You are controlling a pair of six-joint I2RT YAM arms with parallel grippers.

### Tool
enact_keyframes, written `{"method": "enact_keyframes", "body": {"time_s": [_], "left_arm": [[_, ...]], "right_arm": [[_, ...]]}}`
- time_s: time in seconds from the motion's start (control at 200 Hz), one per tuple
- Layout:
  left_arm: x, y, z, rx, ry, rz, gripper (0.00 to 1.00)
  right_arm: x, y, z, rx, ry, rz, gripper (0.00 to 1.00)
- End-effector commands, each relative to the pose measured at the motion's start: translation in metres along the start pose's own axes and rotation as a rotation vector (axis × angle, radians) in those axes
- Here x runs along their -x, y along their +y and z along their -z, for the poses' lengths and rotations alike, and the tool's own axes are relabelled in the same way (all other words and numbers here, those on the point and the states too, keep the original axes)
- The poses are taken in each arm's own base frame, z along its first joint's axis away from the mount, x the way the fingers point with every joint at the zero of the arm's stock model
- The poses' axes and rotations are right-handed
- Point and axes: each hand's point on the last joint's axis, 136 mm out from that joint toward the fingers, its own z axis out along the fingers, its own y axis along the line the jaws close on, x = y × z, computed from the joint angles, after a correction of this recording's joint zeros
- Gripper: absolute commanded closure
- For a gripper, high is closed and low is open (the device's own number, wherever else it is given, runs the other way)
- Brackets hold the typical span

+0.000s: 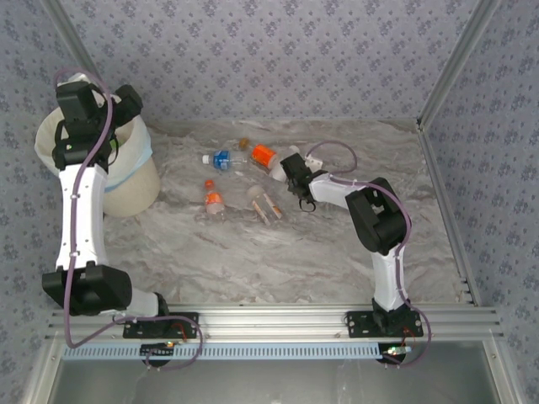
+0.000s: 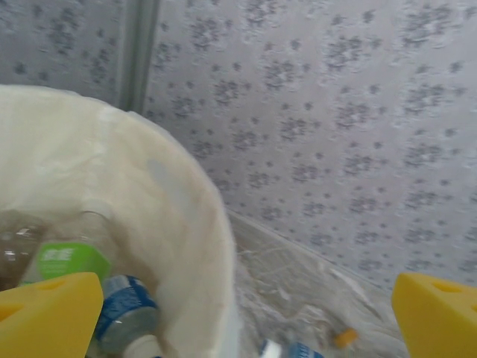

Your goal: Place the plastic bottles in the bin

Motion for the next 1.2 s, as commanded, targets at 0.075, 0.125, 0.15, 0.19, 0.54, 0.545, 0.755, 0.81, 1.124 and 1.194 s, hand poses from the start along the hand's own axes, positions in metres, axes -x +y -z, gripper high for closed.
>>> {"method": "enact_keyframes", "body": {"time_s": [0.075,0.125,0.15,0.19,0.54,0.545,0.755,0.81,1.124,1.194], "left_arm": [[-0.015,-0.053,0.018,-0.262,0.066,0.056,0.00],[-0.021,-0.065,0.021,-0.314,0.083,0.051,0.01],[-0.024,-0.071,0.023,-0.341,0.089,0.050,0.00],[-0.031,-0.083,0.027,-0.392,0.104,0.044,0.01],[-0.114,-0.179,0.047,-0.701,0.310,-0.071,0.01],[-0.116,-0.180,0.047,-0.704,0.313,-0.073,0.01],[-0.173,-0.219,0.045,-0.776,0.449,-0.072,0.00],[-0.189,-0.227,0.044,-0.789,0.495,-0.061,0.01],[-0.275,-0.261,0.058,-0.849,0.700,-0.020,0.00],[-0.284,-0.263,0.059,-0.858,0.712,-0.001,0.00]], "right_arm": [[0.013,0.001,0.027,0.076,-0.051,0.042,0.59],[0.013,0.000,0.035,0.101,-0.066,0.052,0.59],[0.009,-0.003,0.037,0.108,-0.066,0.057,0.59],[0.009,-0.003,0.044,0.141,-0.085,0.059,0.60],[0.019,-0.004,0.123,0.441,-0.272,0.080,0.64],[0.018,-0.004,0.124,0.444,-0.274,0.083,0.64],[0.007,0.010,0.171,0.660,-0.303,0.199,0.64],[0.002,0.015,0.182,0.714,-0.295,0.228,0.64],[-0.010,0.039,0.221,0.886,-0.280,0.303,0.61],[-0.007,0.044,0.225,0.911,-0.286,0.306,0.61]]}}
